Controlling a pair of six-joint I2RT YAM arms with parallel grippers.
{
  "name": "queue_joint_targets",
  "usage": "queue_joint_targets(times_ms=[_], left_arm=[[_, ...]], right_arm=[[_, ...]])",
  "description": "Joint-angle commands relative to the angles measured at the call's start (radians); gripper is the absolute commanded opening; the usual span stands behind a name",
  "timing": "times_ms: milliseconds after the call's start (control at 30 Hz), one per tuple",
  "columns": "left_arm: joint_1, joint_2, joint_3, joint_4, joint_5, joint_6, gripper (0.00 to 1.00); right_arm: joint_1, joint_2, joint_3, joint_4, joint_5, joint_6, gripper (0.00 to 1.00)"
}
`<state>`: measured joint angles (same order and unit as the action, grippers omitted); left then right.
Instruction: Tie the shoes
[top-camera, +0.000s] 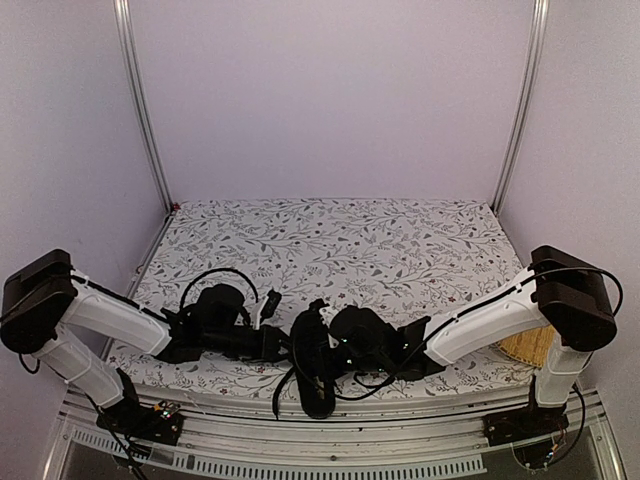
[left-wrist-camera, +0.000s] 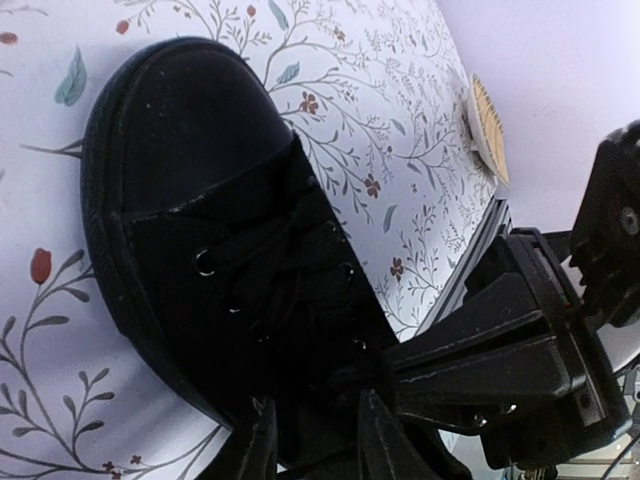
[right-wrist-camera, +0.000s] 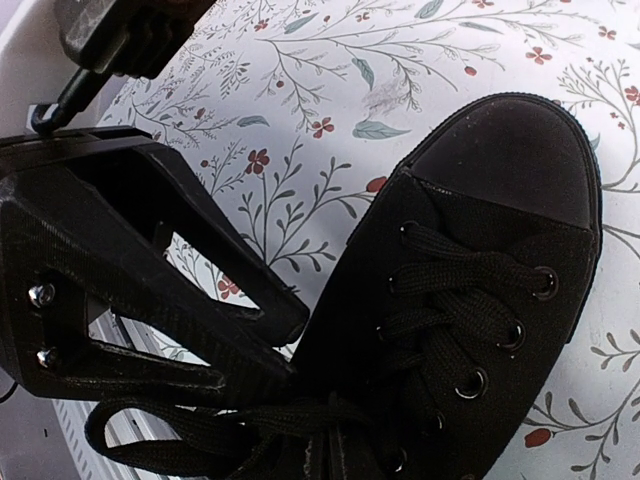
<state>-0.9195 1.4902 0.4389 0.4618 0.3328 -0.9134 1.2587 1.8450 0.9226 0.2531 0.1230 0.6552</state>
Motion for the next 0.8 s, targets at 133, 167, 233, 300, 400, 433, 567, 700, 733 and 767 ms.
queue_joint_targets(times_ms=[133,167,233,300,400,433,567,700,733,767], left_arm=[[0.013,0.027,0.017,0.073,0.021,-0.018,0.27],[0.013,0.029,0.016,0.082,0.023,-0.022,0.27],[0.013,0.035,0.014,0.103,0.032,-0.029,0.27],[0.013,0.042,0.015,0.115,0.042,-0.031,0.27],[0.012,0.056,0.014,0.134,0.052,-0.036,0.27],[0.012,0.060,0.013,0.141,0.056,-0.040,0.27],[0.013,0.082,0.012,0.167,0.072,-0.047,0.27],[0.013,0.102,0.013,0.197,0.091,-0.052,0.26],[0.013,0.106,0.015,0.200,0.094,-0.054,0.25],[0.013,0.112,0.015,0.209,0.098,-0.054,0.23]], right_arm=[[0.005,-0.007,-0.015,-0.032,0.025,-0.002,0.02],[0.004,-0.007,-0.015,-0.032,0.024,-0.002,0.02],[0.004,-0.006,-0.015,-0.032,0.022,-0.003,0.02],[0.004,-0.004,-0.014,-0.031,0.022,-0.002,0.02],[0.004,-0.003,-0.014,-0.031,0.022,-0.005,0.02],[0.004,-0.003,-0.014,-0.031,0.022,-0.006,0.02],[0.004,-0.003,-0.014,-0.031,0.022,-0.005,0.02],[0.004,-0.003,-0.014,-0.031,0.023,-0.008,0.02],[0.004,-0.002,-0.014,-0.031,0.022,-0.008,0.02],[0.003,-0.003,-0.014,-0.031,0.023,-0.008,0.02]])
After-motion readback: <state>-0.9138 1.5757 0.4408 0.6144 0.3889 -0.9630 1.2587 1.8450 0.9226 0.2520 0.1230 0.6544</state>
